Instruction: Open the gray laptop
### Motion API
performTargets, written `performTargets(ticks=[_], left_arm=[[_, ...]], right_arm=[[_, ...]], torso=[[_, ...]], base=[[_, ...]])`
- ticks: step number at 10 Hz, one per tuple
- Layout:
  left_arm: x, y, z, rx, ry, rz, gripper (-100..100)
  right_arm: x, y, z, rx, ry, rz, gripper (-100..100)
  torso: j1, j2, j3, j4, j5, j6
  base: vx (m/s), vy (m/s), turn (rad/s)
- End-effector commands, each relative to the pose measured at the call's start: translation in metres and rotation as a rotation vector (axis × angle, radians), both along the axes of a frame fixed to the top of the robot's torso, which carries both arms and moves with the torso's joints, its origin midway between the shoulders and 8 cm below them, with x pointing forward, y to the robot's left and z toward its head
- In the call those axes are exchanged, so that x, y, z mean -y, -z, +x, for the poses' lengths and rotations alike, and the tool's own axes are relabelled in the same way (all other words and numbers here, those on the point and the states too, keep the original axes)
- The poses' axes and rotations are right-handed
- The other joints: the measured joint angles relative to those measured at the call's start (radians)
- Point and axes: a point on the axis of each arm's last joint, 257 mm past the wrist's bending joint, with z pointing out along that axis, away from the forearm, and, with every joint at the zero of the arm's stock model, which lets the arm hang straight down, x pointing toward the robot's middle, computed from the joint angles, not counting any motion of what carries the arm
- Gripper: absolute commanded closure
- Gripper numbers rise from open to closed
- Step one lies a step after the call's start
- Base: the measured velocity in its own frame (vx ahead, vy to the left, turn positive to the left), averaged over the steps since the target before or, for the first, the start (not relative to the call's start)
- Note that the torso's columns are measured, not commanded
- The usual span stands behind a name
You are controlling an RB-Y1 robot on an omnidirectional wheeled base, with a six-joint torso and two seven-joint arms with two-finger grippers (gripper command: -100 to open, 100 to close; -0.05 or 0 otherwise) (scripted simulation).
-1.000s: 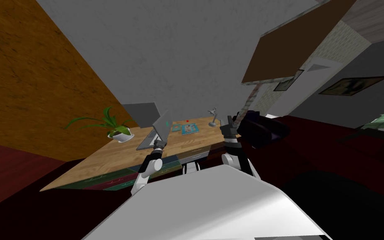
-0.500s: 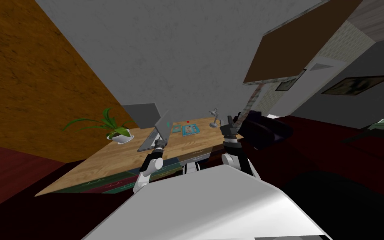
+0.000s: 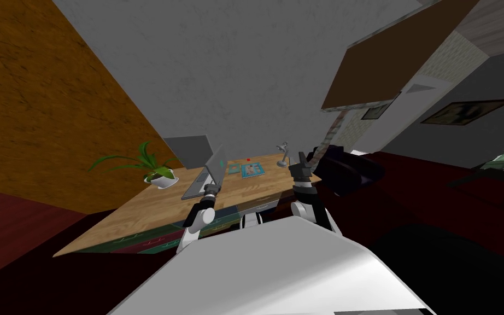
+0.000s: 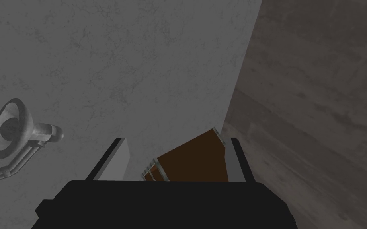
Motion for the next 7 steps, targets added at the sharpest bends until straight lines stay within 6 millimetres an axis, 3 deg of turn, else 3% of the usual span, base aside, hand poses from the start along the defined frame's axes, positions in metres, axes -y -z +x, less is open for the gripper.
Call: performTargets(ticks=[1,3,7], left_arm=[[0.008,0.0,-0.005,0.006,0.001,-0.142,100],[0.01,-0.001,-0.006,0.007,0.002,-0.154,100],[0.023,0.013,-0.007,0.017,-0.001,-0.367,100]], right_arm=[[0.0,0.0,0.0,0.0,0.0,0.0,0],[0.0,0.0,0.0,0.0,0.0,0.0,0],[0.0,0.0,0.0,0.0,0.0,0.0,0]], torso=[[0.001,0.0,0.0,0.0,0.0,0.0],[0.002,0.0,0.0,0.0,0.001,0.0],[0.004,-0.002,-0.001,-0.001,0.002,-0.001]], base=[[-0.005,0.08,0.006],[-0.006,0.058,0.0],[-0.012,0.07,-0.035]])
